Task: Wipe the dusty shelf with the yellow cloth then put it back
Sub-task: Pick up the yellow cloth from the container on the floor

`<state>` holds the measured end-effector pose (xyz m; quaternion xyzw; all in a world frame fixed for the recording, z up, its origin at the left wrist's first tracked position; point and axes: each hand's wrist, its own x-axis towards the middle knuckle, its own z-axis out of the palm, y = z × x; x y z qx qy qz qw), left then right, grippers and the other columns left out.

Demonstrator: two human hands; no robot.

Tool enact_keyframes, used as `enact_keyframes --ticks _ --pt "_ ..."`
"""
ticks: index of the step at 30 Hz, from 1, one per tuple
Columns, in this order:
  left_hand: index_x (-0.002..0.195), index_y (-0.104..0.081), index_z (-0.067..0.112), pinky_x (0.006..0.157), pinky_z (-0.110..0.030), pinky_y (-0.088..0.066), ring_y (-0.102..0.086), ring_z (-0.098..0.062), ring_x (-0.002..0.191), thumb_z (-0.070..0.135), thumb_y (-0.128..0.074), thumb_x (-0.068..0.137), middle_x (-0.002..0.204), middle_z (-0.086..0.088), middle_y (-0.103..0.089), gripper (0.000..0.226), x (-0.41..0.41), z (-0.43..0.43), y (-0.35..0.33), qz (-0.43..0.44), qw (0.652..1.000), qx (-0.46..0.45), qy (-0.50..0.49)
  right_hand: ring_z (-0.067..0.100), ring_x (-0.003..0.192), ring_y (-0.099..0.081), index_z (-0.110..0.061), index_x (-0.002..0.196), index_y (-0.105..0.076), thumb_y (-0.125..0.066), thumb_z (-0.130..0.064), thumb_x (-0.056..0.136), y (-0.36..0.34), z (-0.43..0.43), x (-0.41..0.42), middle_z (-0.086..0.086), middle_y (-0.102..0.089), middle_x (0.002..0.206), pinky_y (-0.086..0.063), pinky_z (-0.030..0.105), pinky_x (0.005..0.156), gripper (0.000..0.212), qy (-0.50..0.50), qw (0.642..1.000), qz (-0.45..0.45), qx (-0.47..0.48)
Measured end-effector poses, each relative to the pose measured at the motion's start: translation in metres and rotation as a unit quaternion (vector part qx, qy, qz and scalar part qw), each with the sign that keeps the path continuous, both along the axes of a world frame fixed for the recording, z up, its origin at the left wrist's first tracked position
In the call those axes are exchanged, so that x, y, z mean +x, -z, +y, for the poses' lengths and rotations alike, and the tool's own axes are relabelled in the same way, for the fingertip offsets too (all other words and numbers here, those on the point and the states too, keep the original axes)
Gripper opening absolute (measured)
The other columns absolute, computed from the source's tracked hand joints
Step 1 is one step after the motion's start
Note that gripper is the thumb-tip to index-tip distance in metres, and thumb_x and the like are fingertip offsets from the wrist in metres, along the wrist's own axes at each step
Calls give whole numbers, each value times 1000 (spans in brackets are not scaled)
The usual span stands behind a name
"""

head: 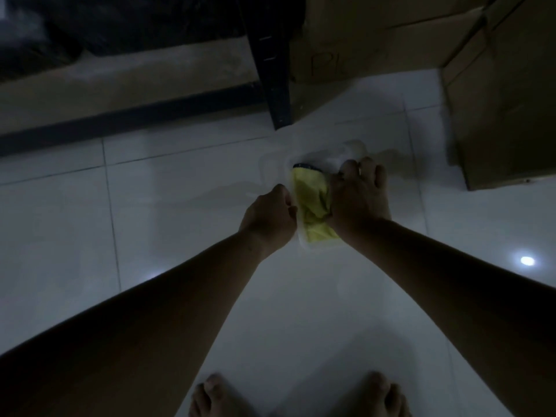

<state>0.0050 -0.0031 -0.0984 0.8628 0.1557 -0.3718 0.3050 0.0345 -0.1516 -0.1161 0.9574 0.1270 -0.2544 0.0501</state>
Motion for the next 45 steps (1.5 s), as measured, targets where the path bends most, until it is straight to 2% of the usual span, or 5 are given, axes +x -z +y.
enact_keyframes --ticks 11,16,24,36,45 --pt "145 -39 14 88 -41 -55 -67 -35 108 30 -48 108 123 -15 -68 42 -2 2 -19 27 999 14 30 32 120 -47 -20 109 -54 -68 -26 68 -32 -23 -15 5 -67 96 -27 43 101 44 130 962 -87 224" --pt "147 -39 19 83 -34 -51 -67 -27 106 30 -47 108 126 -6 -68 41 -8 12 -83 -31 998 28 46 2 65 -56 -30 96 -46 -63 -18 72 -105 -33 -27 -13 -57 76 -39 8 48 32 304 875 7 376" --pt "143 -42 30 86 -33 -54 -63 -13 107 35 -52 104 130 8 -60 40 -31 33 -299 -107 993 -16 38 0 59 -61 -36 91 -57 -68 -23 59 -324 -27 -52 -12 -66 75 -45 16 42 35 438 744 54 502" --pt "143 -48 30 104 -24 -45 -51 -1 128 27 -57 102 142 12 -57 41 -74 60 -725 -342 939 -30 6 16 65 -67 -41 106 -61 -58 -23 86 -719 -21 -68 -4 -70 80 -48 25 44 26 411 709 58 570" --pt "136 -55 26 98 -11 -36 -54 -7 120 24 -58 100 134 15 -53 36 -65 175 -859 -494 865 86 21 21 76 -75 -34 107 -67 -50 -30 97 -853 25 -57 -2 -77 87 -57 36 62 20 433 608 181 641"
